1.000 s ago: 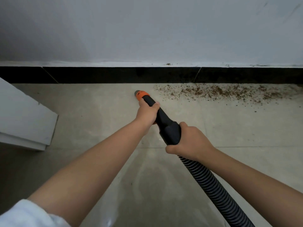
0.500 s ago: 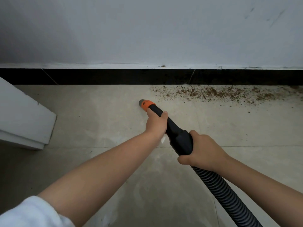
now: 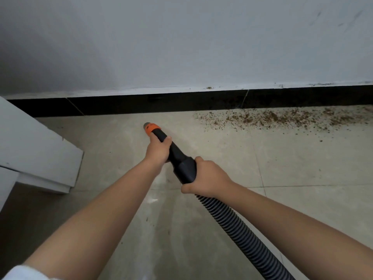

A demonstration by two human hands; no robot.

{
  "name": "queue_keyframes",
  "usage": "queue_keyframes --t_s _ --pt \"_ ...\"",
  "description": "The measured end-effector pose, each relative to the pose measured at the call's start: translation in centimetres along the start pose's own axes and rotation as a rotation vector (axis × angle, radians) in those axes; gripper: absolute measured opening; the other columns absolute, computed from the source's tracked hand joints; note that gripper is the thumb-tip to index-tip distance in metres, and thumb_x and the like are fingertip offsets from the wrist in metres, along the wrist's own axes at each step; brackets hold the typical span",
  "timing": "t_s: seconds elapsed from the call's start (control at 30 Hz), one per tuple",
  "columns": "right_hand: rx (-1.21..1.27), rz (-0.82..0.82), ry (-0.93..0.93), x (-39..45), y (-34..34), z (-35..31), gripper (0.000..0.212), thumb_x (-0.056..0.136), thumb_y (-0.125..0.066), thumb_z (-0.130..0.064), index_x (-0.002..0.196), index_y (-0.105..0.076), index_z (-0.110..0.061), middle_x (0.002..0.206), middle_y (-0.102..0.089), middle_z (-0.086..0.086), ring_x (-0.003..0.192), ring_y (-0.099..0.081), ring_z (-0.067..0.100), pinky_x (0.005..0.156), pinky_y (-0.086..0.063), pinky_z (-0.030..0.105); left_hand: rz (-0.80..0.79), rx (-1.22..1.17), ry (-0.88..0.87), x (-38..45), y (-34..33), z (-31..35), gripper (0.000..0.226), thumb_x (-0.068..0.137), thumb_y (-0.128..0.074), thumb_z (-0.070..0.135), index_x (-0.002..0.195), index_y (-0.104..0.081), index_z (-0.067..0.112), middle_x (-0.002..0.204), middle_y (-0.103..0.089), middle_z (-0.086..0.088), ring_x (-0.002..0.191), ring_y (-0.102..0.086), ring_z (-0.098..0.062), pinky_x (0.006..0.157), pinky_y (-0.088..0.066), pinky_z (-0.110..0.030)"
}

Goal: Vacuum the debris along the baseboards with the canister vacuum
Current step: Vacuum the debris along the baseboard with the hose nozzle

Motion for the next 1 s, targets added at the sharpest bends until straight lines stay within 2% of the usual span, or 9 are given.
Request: queue_keyframes --t_s 0.1,0.17,0.3,0.4,0.53,0.67,0.8,1.0 --pt "0.032 -0.010 -0.008 1.0 0.1 -0.7 0.053 0.068 -0.074 -0.040 0.098 -0.038 -0.018 0.079 -0.045 -0.007 0.072 -0.052 0.014 0.057 -0.046 0.027 -0.036 -0.004 0.046 1.2 0.9 0.9 0.063 0.099 -0.043 0.023 0.150 -0.008 0.019 0.139 -0.040 -0.016 0.119 -0.049 -0.033 0.081 -0.049 -0.038" --pt "0.034 -0.016 -0.008 1.1 0.1 -0.7 0.052 0.068 -0.075 -0.039 0.098 -0.038 -0.017 0.080 -0.045 -0.007 0.072 -0.052 0.014 0.055 -0.044 0.026 -0.038 -0.006 0.061 1.4 1.1 0.9 0.064 0.099 -0.044 0.022 0.150 -0.007 0.019 0.140 -0.040 -0.016 0.119 -0.049 -0.033 0.079 -0.048 -0.037" --pt "-0.008 -0.021 -0.009 0.1 1.0 0.5 0.049 0.068 -0.073 -0.037 0.097 -0.039 -0.016 0.083 -0.048 -0.004 0.077 -0.055 0.017 0.056 -0.043 0.026 -0.101 -0.044 0.040 0.9 0.0 0.4 0.067 0.099 -0.043 0.023 0.151 0.000 0.019 0.140 -0.039 -0.015 0.117 -0.050 -0.031 0.079 -0.049 -0.035" --pt "-0.047 0.018 -0.055 -1.7 2.1 2.0 0.050 0.067 -0.073 -0.038 0.097 -0.040 -0.016 0.083 -0.050 -0.004 0.076 -0.057 0.017 0.055 -0.043 0.027 -0.196 -0.063 0.040 0.1 -1.9 0.5 0.070 0.099 -0.044 0.021 0.151 0.001 0.019 0.137 -0.041 -0.015 0.107 -0.052 -0.027 0.079 -0.051 -0.035" --pt "-0.089 0.084 -0.170 -4.1 2.2 4.6 0.050 0.067 -0.072 -0.039 0.095 -0.037 -0.018 0.079 -0.049 -0.005 0.069 -0.055 0.014 0.051 -0.041 0.025 -0.308 -0.005 0.043 -0.6 -5.3 0.4 0.071 0.097 -0.048 0.022 0.151 -0.001 0.022 0.138 -0.042 -0.013 0.113 -0.053 -0.029 0.085 -0.053 -0.038" --pt "-0.071 0.144 -0.249 -4.4 2.1 6.3 0.049 0.068 -0.070 -0.039 0.096 -0.035 -0.018 0.078 -0.048 -0.008 0.071 -0.055 0.016 0.051 -0.039 0.025 -0.317 0.031 0.038 -0.4 -7.7 0.8 0.067 0.095 -0.051 0.021 0.149 -0.012 0.023 0.135 -0.046 -0.012 0.113 -0.054 -0.031 0.089 -0.052 -0.045" --pt "-0.043 0.178 -0.258 -3.9 2.5 6.9 0.048 0.069 -0.069 -0.038 0.095 -0.034 -0.018 0.076 -0.046 -0.009 0.068 -0.052 0.013 0.048 -0.035 0.022 -0.336 0.007 0.036 0.0 -9.4 1.5 0.065 0.098 -0.047 0.019 0.150 -0.009 0.025 0.135 -0.045 -0.010 0.114 -0.053 -0.030 0.080 -0.052 -0.036" --pt "0.003 0.164 -0.238 -2.9 3.2 7.2 0.049 0.070 -0.069 -0.039 0.095 -0.034 -0.019 0.076 -0.044 -0.009 0.068 -0.051 0.013 0.048 -0.036 0.022 -0.295 0.026 -0.002 1.1 -10.3 2.0 0.064 0.099 -0.044 0.021 0.151 -0.006 0.026 0.136 -0.044 -0.009 0.109 -0.052 -0.027 0.077 -0.050 -0.034"
Point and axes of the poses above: each hand's wrist, its own x-axis towards the middle knuckle, its own y-axis out of the back of the hand, z = x × y, the point moved 2 cm from there along x, towards the middle knuckle
